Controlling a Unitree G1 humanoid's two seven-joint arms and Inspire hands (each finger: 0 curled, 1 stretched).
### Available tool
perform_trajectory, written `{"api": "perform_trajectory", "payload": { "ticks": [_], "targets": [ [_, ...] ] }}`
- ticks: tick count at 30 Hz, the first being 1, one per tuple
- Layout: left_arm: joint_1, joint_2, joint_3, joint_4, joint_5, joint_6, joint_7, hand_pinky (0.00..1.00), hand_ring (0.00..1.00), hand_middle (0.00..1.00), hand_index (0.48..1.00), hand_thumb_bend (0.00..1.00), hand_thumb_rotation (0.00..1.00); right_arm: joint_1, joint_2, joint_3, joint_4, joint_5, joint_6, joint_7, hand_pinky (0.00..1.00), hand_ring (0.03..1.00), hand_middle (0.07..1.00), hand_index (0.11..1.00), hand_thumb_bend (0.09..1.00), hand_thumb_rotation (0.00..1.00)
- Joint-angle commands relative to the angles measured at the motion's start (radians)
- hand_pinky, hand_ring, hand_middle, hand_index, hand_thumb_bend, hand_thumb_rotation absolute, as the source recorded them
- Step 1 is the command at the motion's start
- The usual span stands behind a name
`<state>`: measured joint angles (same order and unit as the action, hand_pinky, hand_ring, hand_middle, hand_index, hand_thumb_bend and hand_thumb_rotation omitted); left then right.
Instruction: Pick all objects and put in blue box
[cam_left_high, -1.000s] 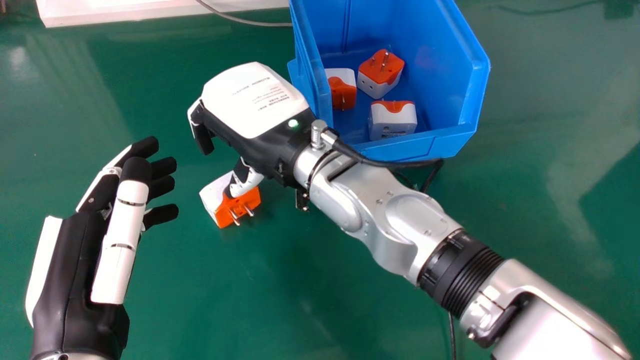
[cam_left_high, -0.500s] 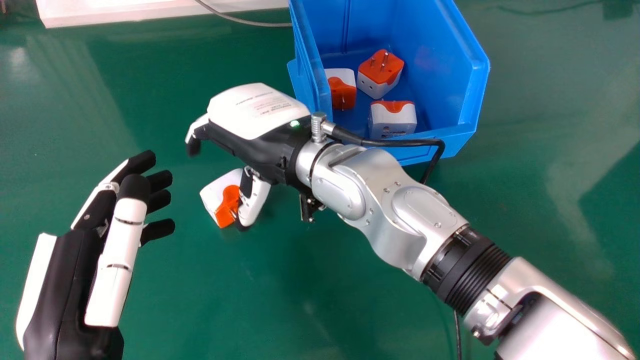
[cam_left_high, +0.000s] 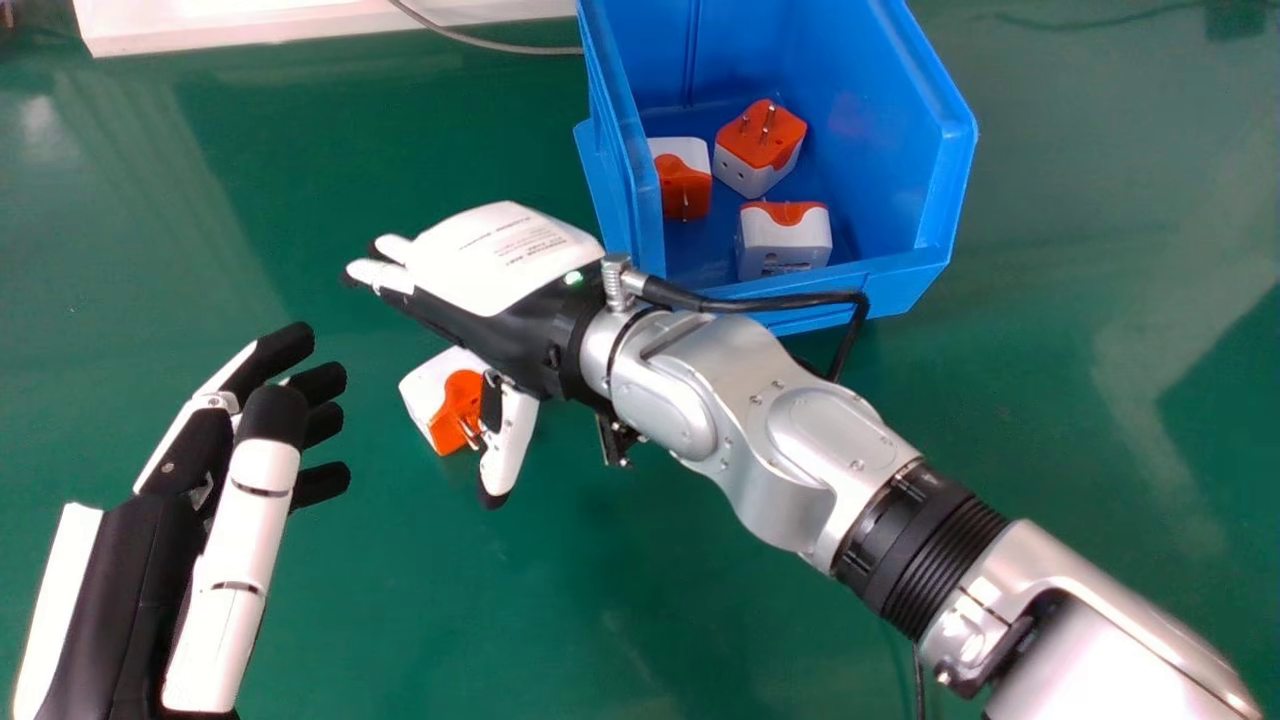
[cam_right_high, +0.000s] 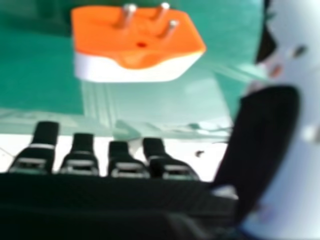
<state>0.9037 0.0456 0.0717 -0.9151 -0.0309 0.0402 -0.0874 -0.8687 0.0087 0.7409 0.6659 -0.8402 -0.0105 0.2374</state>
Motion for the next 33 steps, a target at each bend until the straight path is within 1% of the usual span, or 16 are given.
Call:
{"api": "perform_trajectory", "payload": {
  "ticks": [1, 4, 7, 8, 9, 10, 12, 14, 17, 18, 21, 25, 27, 30, 33],
  "targets": [
    [0.022, -0.006, -0.008, -0.032, 0.009, -0.033, 0.002, 0.76, 0.83, 0.83, 0.851, 0.62, 0.9, -0.03, 0.017, 0.007, 0.003, -0.019, -0.001, -0.028, 0.9, 0.971, 0.997, 0.937, 0.929, 0.19],
    [0.036, -0.008, -0.021, -0.037, 0.015, -0.042, 0.005, 0.76, 0.83, 0.83, 0.852, 0.63, 0.9, -0.033, 0.019, 0.018, 0.018, -0.036, -0.001, -0.042, 0.9, 0.967, 0.992, 0.929, 0.929, 0.19],
    [0.051, -0.012, -0.034, -0.047, 0.022, -0.045, 0.009, 0.76, 0.83, 0.83, 0.852, 0.63, 0.9, -0.034, 0.022, 0.035, 0.033, -0.062, 0.001, -0.058, 0.9, 0.96, 0.987, 0.918, 0.932, 0.18],
    [0.057, -0.013, -0.038, -0.051, 0.024, -0.046, 0.011, 0.76, 0.83, 0.83, 0.852, 0.63, 0.9, -0.034, 0.021, 0.043, 0.036, -0.071, 0.001, -0.066, 0.89, 0.958, 0.984, 0.914, 0.913, 0.18],
    [0.061, -0.014, -0.041, -0.053, 0.025, -0.047, 0.012, 0.76, 0.83, 0.83, 0.852, 0.63, 0.9, -0.035, 0.02, 0.049, 0.041, -0.08, -0.001, -0.074, 0.89, 0.958, 0.984, 0.914, 0.913, 0.18],
    [0.066, -0.016, -0.043, -0.055, 0.026, -0.049, 0.013, 0.76, 0.83, 0.83, 0.852, 0.63, 0.9, -0.035, 0.018, 0.056, 0.045, -0.089, -0.004, -0.081, 0.89, 0.955, 0.98, 0.909, 0.88, 0.16],
    [0.076, -0.018, -0.049, -0.059, 0.03, -0.053, 0.014, 0.76, 0.83, 0.83, 0.851, 0.63, 0.9, -0.033, 0.014, 0.065, 0.049, -0.101, -0.009, -0.092, 0.87, 0.947, 0.969, 0.896, 0.78, 0.1],
    [0.084, -0.022, -0.057, -0.065, 0.035, -0.052, 0.018, 0.76, 0.83, 0.83, 0.851, 0.63, 0.9, -0.041, 0.015, 0.077, 0.072, -0.113, -0.016, -0.11, 0.86, 0.942, 0.961, 0.887, 0.703, 0.07],
    [0.097, -0.027, -0.065, -0.07, 0.04, -0.055, 0.021, 0.76, 0.83, 0.83, 0.851, 0.63, 0.9, -0.048, 0.016, 0.082, 0.094, -0.12, -0.026, -0.127, 0.84, 0.933, 0.95, 0.875, 0.648, 0.06],
    [0.105, -0.028, -0.069, -0.072, 0.042, -0.058, 0.022, 0.76, 0.83, 0.83, 0.852, 0.63, 0.9, -0.045, 0.016, 0.081, 0.093, -0.12, -0.027, -0.13, 0.83, 0.928, 0.944, 0.87, 0.629, 0.06],
    [0.125, -0.03, -0.079, -0.082, 0.041, -0.06, 0.025, 0.76, 0.83, 0.83, 0.852, 0.63, 0.9, -0.041, 0.016, 0.085, 0.105, -0.128, -0.037, -0.16, 0.82, 0.92, 0.934, 0.861, 0.599, 0.05],
    [0.152, -0.032, -0.086, -0.091, 0.035, -0.069, 0.028, 0.76, 0.83, 0.83, 0.852, 0.63, 0.9, -0.038, 0.025, 0.099, 0.139, -0.143, -0.043, -0.213, 0.8, 0.904, 0.916, 0.843, 0.535, 0.04],
    [0.169, -0.033, -0.092, -0.097, 0.036, -0.078, 0.029, 0.76, 0.83, 0.83, 0.852, 0.63, 0.9, -0.036, 0.032, 0.1, 0.157, -0.144, -0.045, -0.225, 0.79, 0.893, 0.906, 0.834, 0.512, 0.04],
    [0.185, -0.032, -0.099, -0.102, 0.038, -0.086, 0.031, 0.76, 0.83, 0.83, 0.852, 0.63, 0.9, -0.033, 0.036, 0.099, 0.169, -0.147, -0.047, -0.235, 0.77, 0.884, 0.894, 0.825, 0.491, 0.04],
    [0.205, -0.033, -0.107, -0.107, 0.04, -0.096, 0.034, 0.76, 0.83, 0.83, 0.851, 0.62, 0.91, -0.03, 0.036, 0.106, 0.171, -0.155, -0.049, -0.238, 0.76, 0.879, 0.888, 0.82, 0.483, 0.04]
  ]
}}
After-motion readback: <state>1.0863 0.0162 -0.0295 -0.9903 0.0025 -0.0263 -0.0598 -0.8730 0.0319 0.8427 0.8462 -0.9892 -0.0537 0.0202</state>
